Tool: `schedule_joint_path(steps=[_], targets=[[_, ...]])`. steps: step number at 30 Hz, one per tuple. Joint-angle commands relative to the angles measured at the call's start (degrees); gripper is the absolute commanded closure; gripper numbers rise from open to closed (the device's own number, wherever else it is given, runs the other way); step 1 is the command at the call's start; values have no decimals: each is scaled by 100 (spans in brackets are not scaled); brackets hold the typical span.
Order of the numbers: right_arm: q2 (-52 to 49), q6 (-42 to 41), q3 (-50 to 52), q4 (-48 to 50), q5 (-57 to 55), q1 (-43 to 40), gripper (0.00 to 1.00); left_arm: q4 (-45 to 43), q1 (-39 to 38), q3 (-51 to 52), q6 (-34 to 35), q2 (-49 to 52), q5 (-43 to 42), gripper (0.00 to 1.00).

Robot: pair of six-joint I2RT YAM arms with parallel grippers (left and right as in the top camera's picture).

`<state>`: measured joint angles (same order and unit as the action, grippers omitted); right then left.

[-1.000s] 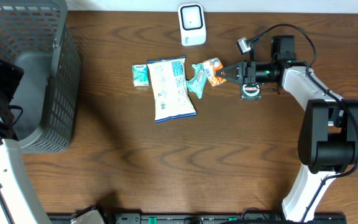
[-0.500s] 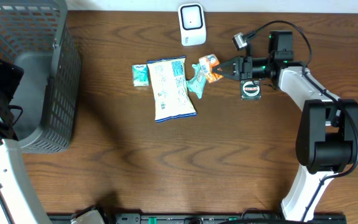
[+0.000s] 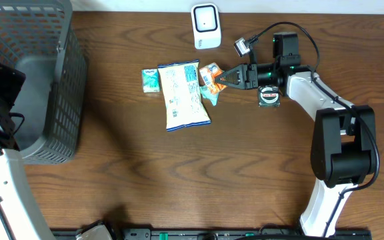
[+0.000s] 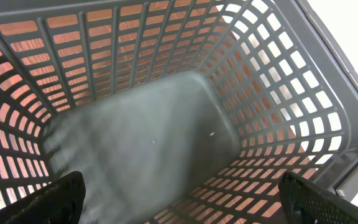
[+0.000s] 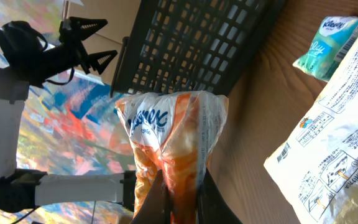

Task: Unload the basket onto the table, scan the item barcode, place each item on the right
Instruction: 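Carry the orange pack toward the white scanner, right gripper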

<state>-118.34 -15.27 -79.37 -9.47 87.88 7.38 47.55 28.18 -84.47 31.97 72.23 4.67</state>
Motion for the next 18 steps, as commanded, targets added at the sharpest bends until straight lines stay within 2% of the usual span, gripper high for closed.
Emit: schedule_joint_path(steps=[1,9,12,18], targets=[[103,111,-7,57,118,59,99,0,13,-13,50,24,52,2],[103,-122,-7,164,-289,59,99,0,13,-13,48,24,52,2],[103,-708,-7,520,-387,59,99,0,13,-13,50,24,52,2],[103,-2107,-7,2109,-374,42,99,0,13,-13,50,24,52,2]])
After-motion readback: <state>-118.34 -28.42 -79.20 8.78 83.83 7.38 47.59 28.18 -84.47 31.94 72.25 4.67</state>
